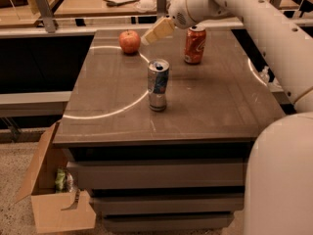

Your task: Pick apple

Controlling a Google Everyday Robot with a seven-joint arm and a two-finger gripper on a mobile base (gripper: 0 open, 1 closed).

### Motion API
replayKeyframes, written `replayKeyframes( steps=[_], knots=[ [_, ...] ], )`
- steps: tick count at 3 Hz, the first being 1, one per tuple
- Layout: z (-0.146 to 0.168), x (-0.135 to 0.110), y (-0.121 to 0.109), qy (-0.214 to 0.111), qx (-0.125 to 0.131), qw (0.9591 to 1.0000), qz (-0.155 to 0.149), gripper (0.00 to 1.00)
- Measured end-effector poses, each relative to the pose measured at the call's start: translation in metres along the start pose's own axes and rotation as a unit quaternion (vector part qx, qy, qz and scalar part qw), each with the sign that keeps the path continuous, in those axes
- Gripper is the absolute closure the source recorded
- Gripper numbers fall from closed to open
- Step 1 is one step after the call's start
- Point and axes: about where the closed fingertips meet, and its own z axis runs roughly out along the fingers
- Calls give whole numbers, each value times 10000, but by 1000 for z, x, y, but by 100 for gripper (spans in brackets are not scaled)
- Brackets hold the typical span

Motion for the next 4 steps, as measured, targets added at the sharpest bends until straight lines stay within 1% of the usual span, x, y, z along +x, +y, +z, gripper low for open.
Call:
replayKeyframes(
  steps=[1, 2, 3, 4],
  knots=[
    [16, -4, 1, -55, -22, 10000, -31, 0],
    [41, -5, 17, -277, 39, 9995, 138, 0],
    [76, 3, 22, -462, 146, 9982, 359, 0],
    [95, 11, 24, -528, 151, 9973, 478, 0]
  ],
)
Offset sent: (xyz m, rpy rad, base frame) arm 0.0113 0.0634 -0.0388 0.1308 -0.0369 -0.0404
